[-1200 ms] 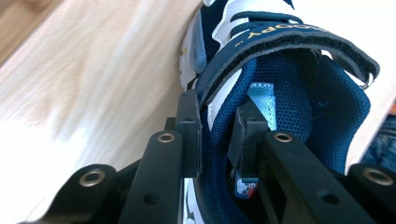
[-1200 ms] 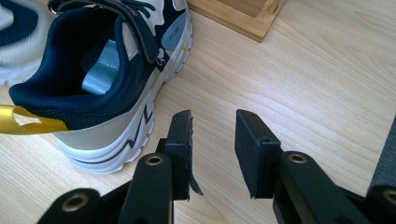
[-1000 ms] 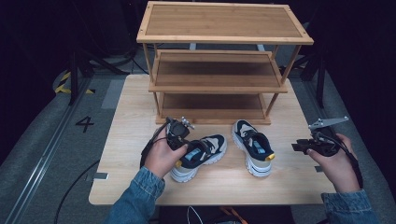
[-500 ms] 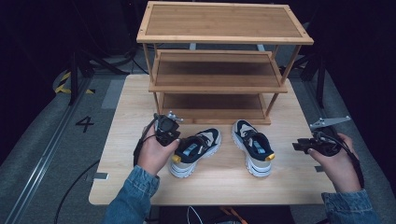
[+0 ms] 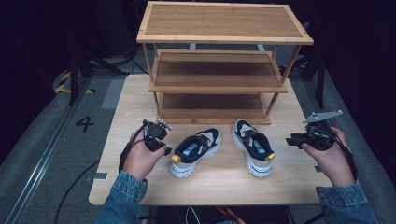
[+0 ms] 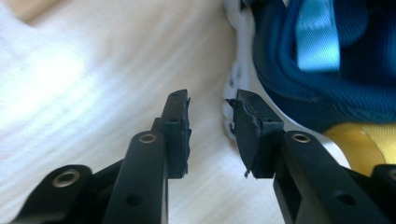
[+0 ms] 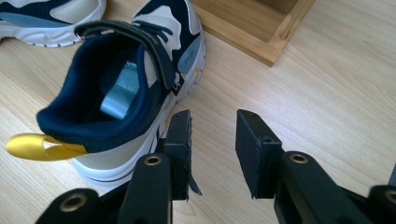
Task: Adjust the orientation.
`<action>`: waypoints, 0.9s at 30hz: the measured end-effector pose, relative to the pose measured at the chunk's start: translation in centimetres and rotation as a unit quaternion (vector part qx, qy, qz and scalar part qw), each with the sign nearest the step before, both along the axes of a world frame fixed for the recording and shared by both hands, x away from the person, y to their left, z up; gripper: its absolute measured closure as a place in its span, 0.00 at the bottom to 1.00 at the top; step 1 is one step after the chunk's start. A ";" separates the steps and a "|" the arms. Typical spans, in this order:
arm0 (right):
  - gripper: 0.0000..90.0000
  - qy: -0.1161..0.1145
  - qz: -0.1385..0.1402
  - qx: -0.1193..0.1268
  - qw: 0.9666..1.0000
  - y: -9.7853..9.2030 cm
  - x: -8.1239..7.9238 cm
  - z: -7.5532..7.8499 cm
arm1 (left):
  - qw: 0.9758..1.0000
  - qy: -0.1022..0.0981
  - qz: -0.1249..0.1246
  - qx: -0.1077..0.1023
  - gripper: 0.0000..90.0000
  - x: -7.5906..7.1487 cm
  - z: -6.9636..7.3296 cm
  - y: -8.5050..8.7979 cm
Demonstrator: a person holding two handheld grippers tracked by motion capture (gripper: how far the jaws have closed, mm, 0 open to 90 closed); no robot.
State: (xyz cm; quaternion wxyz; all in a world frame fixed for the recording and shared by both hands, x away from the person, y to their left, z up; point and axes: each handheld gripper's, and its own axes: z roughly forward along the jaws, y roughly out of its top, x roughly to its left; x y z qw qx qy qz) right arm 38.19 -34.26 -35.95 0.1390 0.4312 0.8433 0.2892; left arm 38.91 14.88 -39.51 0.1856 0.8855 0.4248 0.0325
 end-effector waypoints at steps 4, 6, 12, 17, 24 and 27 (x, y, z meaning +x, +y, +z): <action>0.75 -0.006 0.005 0.001 1.000 0.1 0.1 0.2 | 1.000 0.006 -0.006 0.001 0.74 -0.2 -0.2 -0.5; 0.75 -0.003 0.004 0.004 1.000 0.2 0.0 0.3 | 1.000 0.009 -0.009 -0.003 0.76 -0.2 -0.3 -0.5; 0.75 -0.006 0.003 0.003 1.000 0.2 -0.1 0.4 | 0.999 0.026 -0.034 -0.008 0.78 -0.4 -0.2 -1.2; 0.74 -0.007 0.002 0.001 1.000 0.2 -0.3 0.4 | 0.998 0.033 -0.055 -0.012 0.78 -0.6 -0.2 -2.4; 0.72 -0.008 -0.003 0.001 1.000 -0.1 -0.7 0.2 | 0.993 0.040 -0.109 -0.016 0.76 -0.8 -0.3 -5.1; 0.72 -0.008 -0.007 0.001 1.000 -0.4 -0.8 0.2 | 0.992 0.041 -0.119 -0.015 0.75 -0.8 -0.3 -5.8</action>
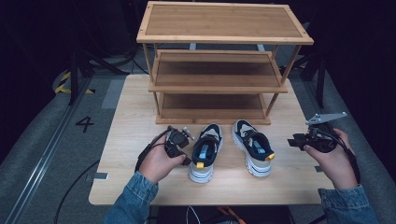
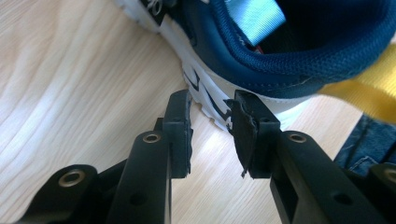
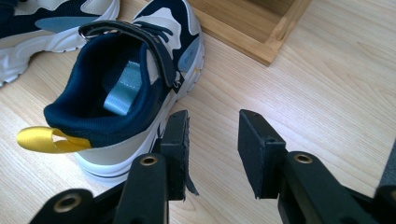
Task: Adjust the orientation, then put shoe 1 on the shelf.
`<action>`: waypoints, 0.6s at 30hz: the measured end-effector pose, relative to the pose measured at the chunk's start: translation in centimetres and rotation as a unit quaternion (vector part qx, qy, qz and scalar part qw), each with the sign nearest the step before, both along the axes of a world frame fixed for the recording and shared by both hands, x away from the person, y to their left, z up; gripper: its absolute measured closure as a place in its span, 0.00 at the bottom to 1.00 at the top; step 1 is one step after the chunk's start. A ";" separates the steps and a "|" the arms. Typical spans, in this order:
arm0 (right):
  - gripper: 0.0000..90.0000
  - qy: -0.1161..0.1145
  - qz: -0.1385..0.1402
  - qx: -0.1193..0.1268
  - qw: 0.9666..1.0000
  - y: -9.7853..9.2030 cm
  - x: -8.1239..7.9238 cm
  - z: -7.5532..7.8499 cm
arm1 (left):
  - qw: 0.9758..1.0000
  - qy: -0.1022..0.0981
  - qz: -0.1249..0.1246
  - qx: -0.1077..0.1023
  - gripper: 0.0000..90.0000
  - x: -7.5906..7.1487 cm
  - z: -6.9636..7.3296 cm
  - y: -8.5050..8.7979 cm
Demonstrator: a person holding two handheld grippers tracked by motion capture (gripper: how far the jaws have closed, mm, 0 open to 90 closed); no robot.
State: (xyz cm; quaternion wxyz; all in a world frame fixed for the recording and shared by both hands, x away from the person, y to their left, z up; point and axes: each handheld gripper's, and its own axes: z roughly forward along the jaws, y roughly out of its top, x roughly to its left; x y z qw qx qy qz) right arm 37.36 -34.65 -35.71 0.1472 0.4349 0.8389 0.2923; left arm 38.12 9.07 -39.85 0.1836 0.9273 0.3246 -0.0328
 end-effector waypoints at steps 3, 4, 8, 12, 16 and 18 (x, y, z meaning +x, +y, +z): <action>0.72 0.000 -0.006 0.001 1.000 -0.4 -0.3 -0.1 | 1.000 -0.003 -0.015 -0.006 0.75 0.0 -0.1 -1.4; 0.72 0.000 -0.008 0.001 1.000 -0.5 -0.4 -0.1 | 1.000 -0.003 -0.019 -0.002 0.75 -0.1 -0.1 -1.8; 0.72 0.000 -0.012 0.001 1.000 -0.9 -0.6 -0.1 | 1.000 -0.006 -0.030 -0.004 0.72 -0.3 -0.3 -2.8; 0.72 -0.003 -0.013 0.003 1.000 -1.0 -0.7 0.1 | 1.000 -0.007 -0.018 0.001 0.54 -0.6 0.1 -2.4; 0.72 0.000 -0.010 0.002 1.000 -0.9 -0.6 -0.1 | 0.999 -0.033 0.000 0.002 0.47 -1.0 1.5 -1.6; 0.72 0.005 -0.012 0.005 1.000 -0.9 -0.6 -0.2 | 0.999 -0.049 0.001 -0.014 0.46 -1.3 2.5 -1.4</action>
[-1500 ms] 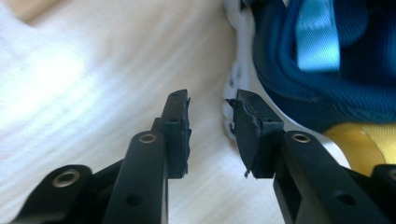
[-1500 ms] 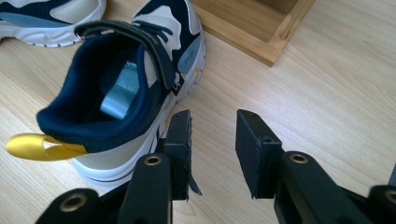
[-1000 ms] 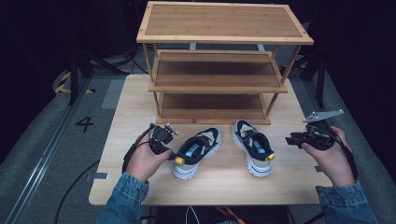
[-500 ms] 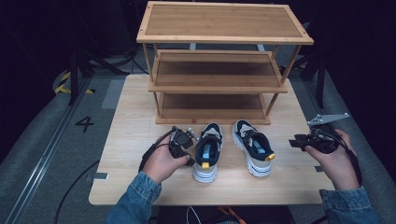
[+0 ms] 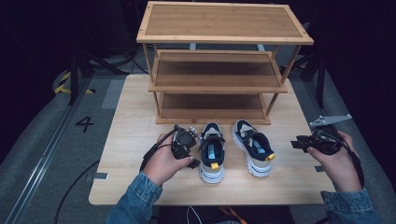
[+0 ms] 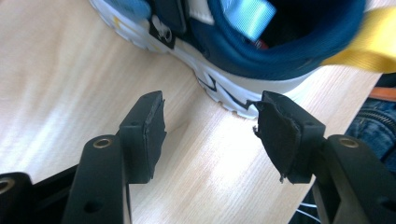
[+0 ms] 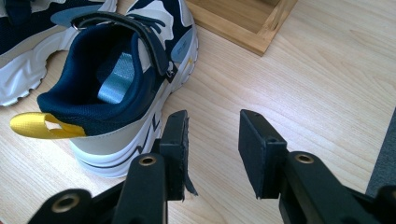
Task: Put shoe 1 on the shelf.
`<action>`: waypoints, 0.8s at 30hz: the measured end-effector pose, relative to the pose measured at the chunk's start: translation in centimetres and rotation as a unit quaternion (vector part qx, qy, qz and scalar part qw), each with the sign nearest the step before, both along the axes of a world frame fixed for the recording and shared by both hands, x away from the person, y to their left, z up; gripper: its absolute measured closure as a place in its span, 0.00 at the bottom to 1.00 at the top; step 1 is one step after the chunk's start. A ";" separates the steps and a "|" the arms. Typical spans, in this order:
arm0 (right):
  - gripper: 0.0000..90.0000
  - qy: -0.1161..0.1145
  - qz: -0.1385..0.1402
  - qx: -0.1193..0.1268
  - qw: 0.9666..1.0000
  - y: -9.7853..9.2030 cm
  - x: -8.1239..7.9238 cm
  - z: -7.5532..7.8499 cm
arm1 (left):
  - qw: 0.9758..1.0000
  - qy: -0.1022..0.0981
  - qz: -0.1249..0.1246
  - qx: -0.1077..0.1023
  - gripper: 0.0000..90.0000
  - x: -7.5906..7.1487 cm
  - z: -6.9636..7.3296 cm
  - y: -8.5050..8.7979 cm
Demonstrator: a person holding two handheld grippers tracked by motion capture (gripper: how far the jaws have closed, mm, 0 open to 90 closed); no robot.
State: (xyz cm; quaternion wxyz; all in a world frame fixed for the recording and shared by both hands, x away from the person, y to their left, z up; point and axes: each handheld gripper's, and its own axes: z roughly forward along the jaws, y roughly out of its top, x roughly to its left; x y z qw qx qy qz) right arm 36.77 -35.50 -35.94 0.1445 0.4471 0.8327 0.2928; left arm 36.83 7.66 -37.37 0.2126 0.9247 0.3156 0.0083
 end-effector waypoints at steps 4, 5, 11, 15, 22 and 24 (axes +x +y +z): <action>0.72 0.000 -0.003 -0.001 1.000 -0.2 -0.1 0.0 | 1.000 -0.022 -0.009 -0.020 0.45 -0.6 1.3 -0.4; 0.72 -0.001 -0.003 -0.001 1.000 -0.2 -0.2 0.0 | 0.999 -0.024 -0.015 -0.025 0.45 -0.8 1.5 -0.6; 0.72 -0.003 -0.007 -0.002 1.000 -0.4 -0.7 0.0 | 0.997 -0.034 -0.038 -0.050 0.39 -0.9 1.9 -2.4; 0.72 -0.001 -0.013 -0.004 1.000 -0.9 -1.0 -0.1 | 0.997 -0.029 -0.035 -0.055 0.38 -0.6 1.6 -3.4; 0.72 0.000 -0.022 -0.005 1.000 -1.4 -1.4 -0.2 | 0.997 -0.019 -0.056 -0.042 0.38 -0.3 0.7 -5.5; 0.72 0.000 -0.022 -0.006 1.000 -1.4 -1.4 -0.3 | 0.997 -0.017 -0.060 -0.041 0.38 -0.4 0.4 -5.9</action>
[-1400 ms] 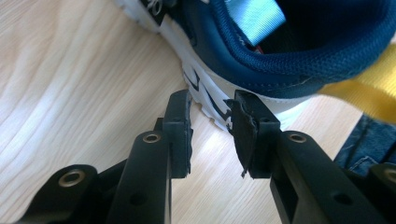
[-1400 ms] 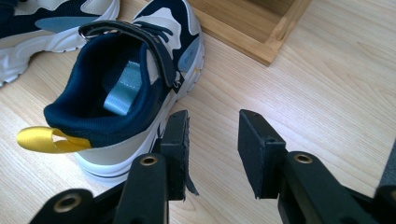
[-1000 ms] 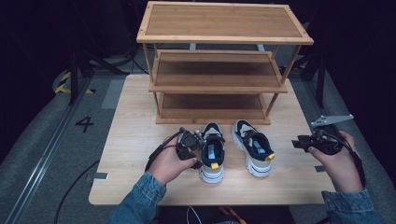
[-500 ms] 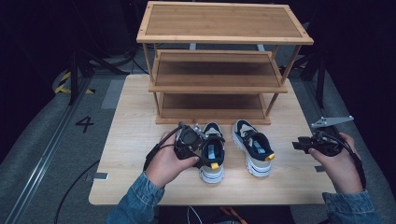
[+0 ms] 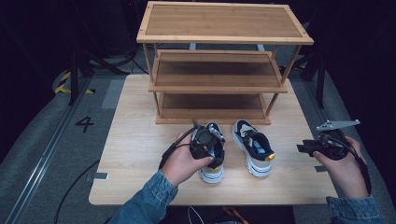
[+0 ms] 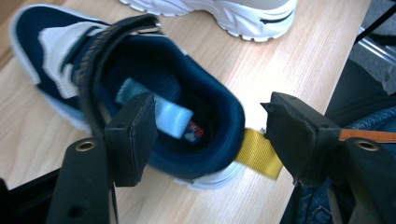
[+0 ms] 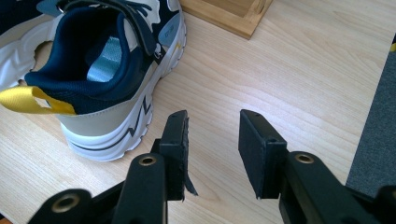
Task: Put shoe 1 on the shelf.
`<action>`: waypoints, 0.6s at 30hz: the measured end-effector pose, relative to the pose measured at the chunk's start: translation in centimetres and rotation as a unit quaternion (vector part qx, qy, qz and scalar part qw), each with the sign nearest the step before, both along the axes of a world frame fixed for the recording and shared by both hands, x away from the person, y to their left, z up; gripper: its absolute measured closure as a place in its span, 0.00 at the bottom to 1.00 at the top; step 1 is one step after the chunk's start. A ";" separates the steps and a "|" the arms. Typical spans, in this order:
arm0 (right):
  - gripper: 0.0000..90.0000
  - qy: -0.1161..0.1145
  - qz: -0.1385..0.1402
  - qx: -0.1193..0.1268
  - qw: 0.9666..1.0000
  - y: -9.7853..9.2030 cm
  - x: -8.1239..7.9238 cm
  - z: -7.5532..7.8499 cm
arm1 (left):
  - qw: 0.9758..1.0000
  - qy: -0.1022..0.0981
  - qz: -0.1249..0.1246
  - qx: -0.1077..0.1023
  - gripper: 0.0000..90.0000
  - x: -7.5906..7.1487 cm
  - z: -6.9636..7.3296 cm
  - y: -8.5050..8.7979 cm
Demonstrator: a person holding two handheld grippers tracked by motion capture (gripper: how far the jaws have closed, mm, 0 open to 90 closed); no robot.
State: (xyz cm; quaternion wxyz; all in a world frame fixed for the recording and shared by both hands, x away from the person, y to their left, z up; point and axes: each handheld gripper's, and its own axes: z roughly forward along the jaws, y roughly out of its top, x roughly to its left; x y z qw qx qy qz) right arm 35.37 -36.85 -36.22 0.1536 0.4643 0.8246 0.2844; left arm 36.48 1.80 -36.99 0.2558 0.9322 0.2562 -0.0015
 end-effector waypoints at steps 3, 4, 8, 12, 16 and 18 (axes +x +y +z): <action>0.72 0.005 -0.001 -0.002 1.000 0.1 -0.1 -0.2 | 1.000 0.004 -0.015 0.024 0.41 0.1 -1.0 -1.3; 0.72 0.006 -0.002 -0.003 1.000 0.1 -0.2 -0.2 | 0.999 0.006 -0.019 0.029 0.41 0.2 -1.3 -1.5; 0.71 0.006 -0.003 -0.002 1.000 -0.1 -0.2 -0.3 | 0.999 0.008 -0.020 0.045 0.46 0.3 -1.9 -2.1; 0.71 0.005 -0.002 -0.003 1.000 0.0 -0.2 -0.4 | 0.997 0.021 -0.027 0.068 0.52 0.5 -2.9 -2.6; 0.71 0.007 0.000 -0.003 1.000 0.2 -0.1 -0.4 | 0.996 0.031 -0.028 0.080 0.58 0.6 -3.6 -2.9; 0.71 0.007 0.001 -0.003 1.000 0.2 -0.1 -0.4 | 0.996 0.040 -0.033 0.074 0.61 0.7 -3.8 -2.9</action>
